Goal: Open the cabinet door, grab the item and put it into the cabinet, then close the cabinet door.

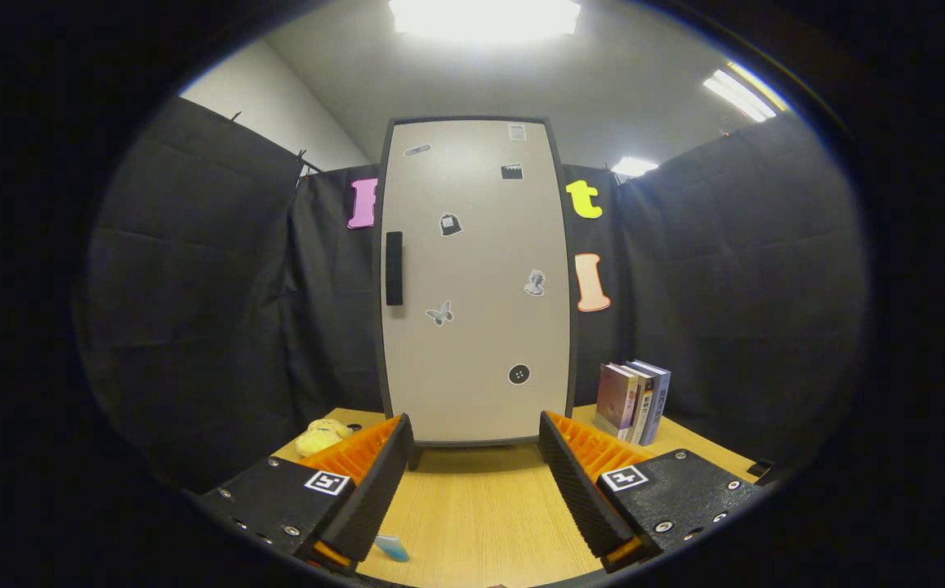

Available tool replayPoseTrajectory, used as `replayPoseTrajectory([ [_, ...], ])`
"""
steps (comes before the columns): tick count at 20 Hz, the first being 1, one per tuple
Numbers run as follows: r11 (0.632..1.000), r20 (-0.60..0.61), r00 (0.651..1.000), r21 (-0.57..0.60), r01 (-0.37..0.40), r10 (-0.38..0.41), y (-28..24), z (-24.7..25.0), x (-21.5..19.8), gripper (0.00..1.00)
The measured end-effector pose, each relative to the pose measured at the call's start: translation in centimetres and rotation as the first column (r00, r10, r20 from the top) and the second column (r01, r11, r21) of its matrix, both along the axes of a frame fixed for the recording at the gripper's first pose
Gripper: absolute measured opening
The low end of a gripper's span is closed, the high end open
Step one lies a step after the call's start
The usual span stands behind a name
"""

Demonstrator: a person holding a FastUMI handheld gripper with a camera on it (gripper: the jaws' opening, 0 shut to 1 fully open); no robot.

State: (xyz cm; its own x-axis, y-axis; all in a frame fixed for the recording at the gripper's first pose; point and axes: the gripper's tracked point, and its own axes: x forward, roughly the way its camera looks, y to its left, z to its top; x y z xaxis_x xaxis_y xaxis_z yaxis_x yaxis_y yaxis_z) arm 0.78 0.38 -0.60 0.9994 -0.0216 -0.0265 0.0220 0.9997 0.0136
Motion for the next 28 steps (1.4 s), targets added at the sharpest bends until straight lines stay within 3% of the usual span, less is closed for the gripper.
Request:
replayPoseTrajectory([
  [8, 1.000, 0.021, 1.000, 0.013, -0.017, 0.017, 1.0, 3.0, 3.7, 0.96],
  [28, 0.991, 0.103, 0.987, 0.029, -0.127, 0.123, 6.5, 12.9, 18.4, 0.95],
])
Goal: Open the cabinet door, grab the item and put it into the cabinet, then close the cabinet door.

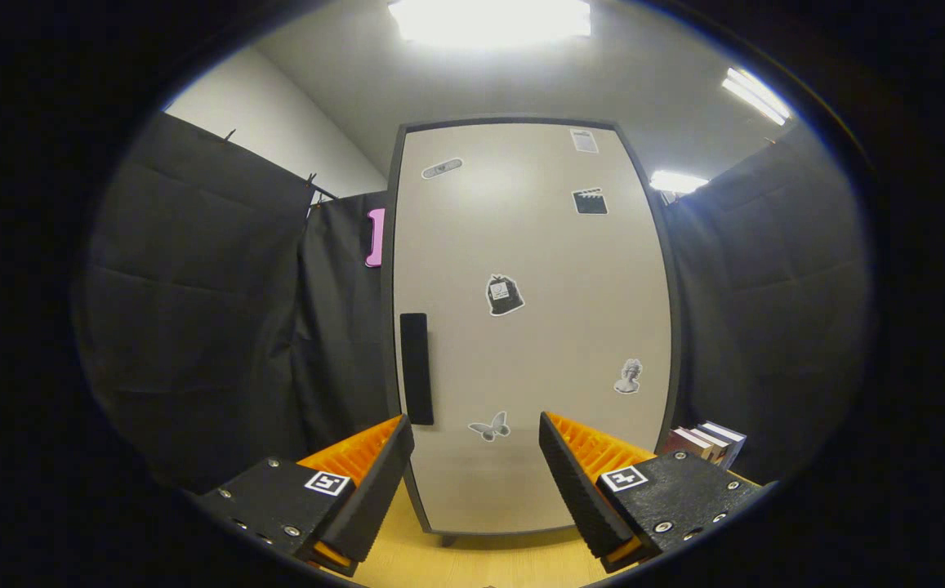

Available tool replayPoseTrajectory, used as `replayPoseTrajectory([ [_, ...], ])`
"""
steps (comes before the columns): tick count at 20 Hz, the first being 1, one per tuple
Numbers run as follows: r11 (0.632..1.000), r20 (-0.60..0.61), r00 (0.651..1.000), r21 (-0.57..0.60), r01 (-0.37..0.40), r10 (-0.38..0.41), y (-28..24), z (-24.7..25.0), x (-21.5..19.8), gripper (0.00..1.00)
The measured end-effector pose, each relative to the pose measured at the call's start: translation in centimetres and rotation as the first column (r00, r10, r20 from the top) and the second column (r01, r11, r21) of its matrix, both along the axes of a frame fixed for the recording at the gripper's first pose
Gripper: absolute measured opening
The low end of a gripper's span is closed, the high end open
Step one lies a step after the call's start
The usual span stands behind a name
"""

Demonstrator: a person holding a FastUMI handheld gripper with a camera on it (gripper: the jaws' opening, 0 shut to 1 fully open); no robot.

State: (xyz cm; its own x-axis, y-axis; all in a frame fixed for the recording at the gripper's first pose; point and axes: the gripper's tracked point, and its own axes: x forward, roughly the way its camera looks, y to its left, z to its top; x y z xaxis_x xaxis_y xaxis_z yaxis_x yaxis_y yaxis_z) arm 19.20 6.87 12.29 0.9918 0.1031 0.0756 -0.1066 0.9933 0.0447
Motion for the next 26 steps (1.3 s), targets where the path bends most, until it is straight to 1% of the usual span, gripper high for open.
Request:
replayPoseTrajectory([
  [3, 1.000, -0.002, 1.000, 0.007, -0.026, 0.026, 1.4, 0.7, 1.9, 0.95],
  [8, 0.998, -0.042, 0.997, -0.001, -0.058, 0.058, 3.5, 0.9, 5.0, 0.95],
  [14, 0.997, -0.052, 0.996, -0.036, -0.073, 0.071, 5.8, 1.2, 8.8, 0.95],
  [17, 0.996, -0.068, 0.995, -0.061, -0.072, 0.068, 6.6, 0.8, 10.8, 0.88],
  [18, 0.995, -0.079, 0.994, -0.060, -0.076, 0.071, 6.9, 0.7, 11.5, 0.81],
  [23, 0.997, -0.116, 0.991, -0.031, -0.074, 0.070, 7.4, 0.4, 13.3, 0.57],
  [24, 0.998, -0.118, 0.992, -0.031, -0.058, 0.054, 7.3, 0.3, 13.5, 0.48],
  [26, 0.998, -0.124, 0.991, -0.031, -0.061, 0.057, 7.4, 0.3, 13.5, 0.36],
])
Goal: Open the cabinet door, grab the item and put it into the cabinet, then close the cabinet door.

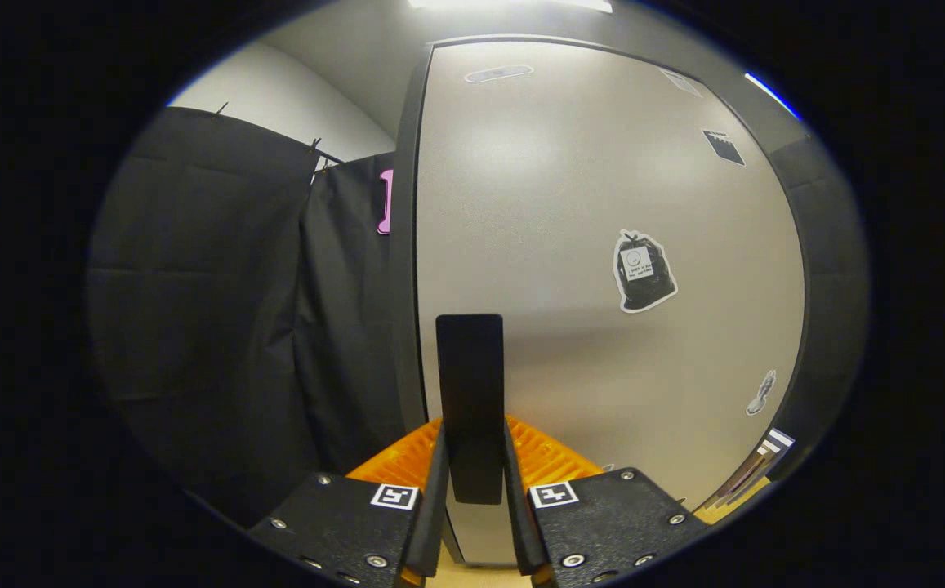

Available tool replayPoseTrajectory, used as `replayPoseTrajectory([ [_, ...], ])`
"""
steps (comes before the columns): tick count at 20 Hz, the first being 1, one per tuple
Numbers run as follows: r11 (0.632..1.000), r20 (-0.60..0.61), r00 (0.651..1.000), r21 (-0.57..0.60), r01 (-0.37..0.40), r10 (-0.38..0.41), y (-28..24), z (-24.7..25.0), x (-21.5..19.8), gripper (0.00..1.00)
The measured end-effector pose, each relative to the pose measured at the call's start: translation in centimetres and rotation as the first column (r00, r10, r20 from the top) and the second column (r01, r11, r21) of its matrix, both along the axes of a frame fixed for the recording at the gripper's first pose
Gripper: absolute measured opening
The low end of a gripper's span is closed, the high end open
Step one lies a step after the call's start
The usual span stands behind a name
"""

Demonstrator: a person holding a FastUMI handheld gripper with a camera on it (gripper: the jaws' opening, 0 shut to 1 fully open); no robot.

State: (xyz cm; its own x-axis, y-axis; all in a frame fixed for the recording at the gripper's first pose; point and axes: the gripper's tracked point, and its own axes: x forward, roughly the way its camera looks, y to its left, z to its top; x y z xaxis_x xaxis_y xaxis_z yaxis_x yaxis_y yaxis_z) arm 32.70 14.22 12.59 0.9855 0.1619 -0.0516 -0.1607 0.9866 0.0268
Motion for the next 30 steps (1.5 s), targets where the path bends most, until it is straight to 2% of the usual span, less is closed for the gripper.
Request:
replayPoseTrajectory([
  [4, 1.000, -0.022, 1.000, -0.007, -0.018, 0.018, -0.1, -0.2, -0.4, 0.29],
  [16, 0.994, -0.015, 0.994, -0.035, -0.105, 0.105, -1.8, -0.1, -6.6, 0.29],
  [20, 0.991, -0.038, 0.991, -0.014, -0.133, 0.132, -2.7, -0.1, -8.8, 0.25],
  [30, 0.989, -0.049, 0.988, -0.017, -0.146, 0.145, -6.3, -0.1, -13.5, 0.25],
])
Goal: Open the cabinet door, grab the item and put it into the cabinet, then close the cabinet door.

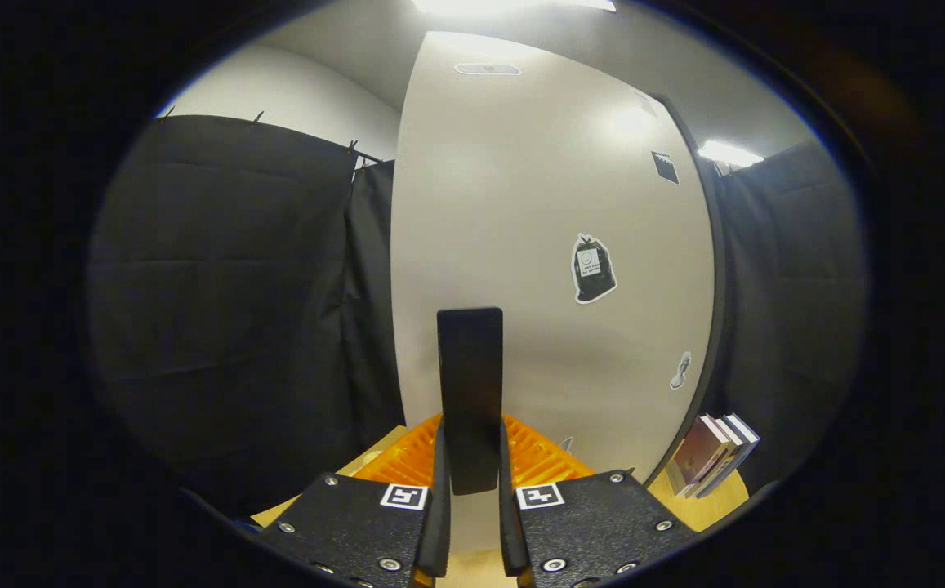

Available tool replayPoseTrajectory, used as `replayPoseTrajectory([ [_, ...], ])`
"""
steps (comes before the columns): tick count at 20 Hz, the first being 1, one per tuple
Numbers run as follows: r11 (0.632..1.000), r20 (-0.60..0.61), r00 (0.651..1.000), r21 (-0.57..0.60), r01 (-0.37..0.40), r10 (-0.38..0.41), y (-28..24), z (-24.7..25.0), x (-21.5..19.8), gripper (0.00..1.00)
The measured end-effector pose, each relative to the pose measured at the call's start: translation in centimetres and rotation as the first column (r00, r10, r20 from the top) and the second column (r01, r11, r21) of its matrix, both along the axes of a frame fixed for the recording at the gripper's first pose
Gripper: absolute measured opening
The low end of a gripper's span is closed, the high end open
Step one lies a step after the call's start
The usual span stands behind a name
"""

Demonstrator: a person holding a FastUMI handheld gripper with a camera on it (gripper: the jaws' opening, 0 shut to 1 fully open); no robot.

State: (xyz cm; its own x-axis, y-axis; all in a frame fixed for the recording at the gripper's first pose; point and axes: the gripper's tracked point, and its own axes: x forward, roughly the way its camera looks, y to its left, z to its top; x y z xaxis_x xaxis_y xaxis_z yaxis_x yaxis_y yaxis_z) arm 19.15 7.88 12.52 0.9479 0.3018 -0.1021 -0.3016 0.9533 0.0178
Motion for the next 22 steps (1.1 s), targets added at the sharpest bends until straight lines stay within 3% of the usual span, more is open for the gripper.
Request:
replayPoseTrajectory([
  [17, 0.990, 0.003, 0.990, 0.026, 0.141, -0.141, -8.1, 0.0, -6.8, 0.23],
  [22, 0.983, 0.017, 0.983, 0.010, 0.183, -0.183, -9.2, -0.2, -6.7, 0.19],
])
